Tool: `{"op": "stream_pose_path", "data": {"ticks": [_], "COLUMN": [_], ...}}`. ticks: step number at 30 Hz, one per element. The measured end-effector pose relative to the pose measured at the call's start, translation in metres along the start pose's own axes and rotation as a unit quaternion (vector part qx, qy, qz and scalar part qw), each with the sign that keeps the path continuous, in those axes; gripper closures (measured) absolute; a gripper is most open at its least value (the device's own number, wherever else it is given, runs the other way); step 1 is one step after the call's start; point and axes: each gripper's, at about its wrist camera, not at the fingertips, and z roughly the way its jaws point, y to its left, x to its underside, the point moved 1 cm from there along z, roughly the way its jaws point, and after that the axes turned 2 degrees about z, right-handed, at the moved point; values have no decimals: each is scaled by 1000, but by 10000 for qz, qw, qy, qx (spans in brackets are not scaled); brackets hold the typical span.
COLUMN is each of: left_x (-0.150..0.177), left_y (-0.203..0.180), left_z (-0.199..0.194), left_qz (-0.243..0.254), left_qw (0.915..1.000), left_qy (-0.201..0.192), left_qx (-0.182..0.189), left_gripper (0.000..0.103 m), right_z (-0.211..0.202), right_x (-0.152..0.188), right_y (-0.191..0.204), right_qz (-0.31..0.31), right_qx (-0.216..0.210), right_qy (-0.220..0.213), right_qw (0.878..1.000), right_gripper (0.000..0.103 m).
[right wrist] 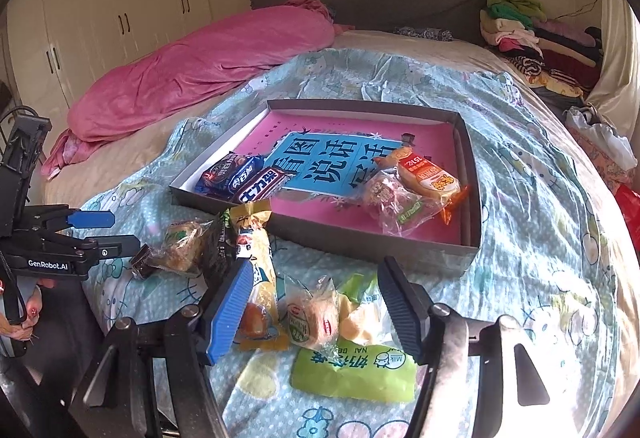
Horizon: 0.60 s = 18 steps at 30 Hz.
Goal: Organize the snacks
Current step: 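Move both grippers back toward the remaining snacks beside the box, then grasp the dark brown wrapped cake with the left gripper while the right grasps the round biscuit pack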
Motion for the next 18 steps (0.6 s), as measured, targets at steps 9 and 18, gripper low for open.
{"op": "stream_pose_path", "data": {"ticks": [9,18], "left_x": [7,12], "left_y": [-1,-2], "left_z": [2,12], "left_qz": [45,31], "left_qw": [9998,9990], "left_qy": [183,435], "left_qx": [-3,127], "left_gripper": [23,23], "right_z": [0,3], "right_x": [4,7], "right_y": [4,2], "right_qz": [-72,-23], "right_qx": [-38,-87], "right_qy": [107,248], "right_qw": [9999,9997], "right_gripper": [39,43]}}
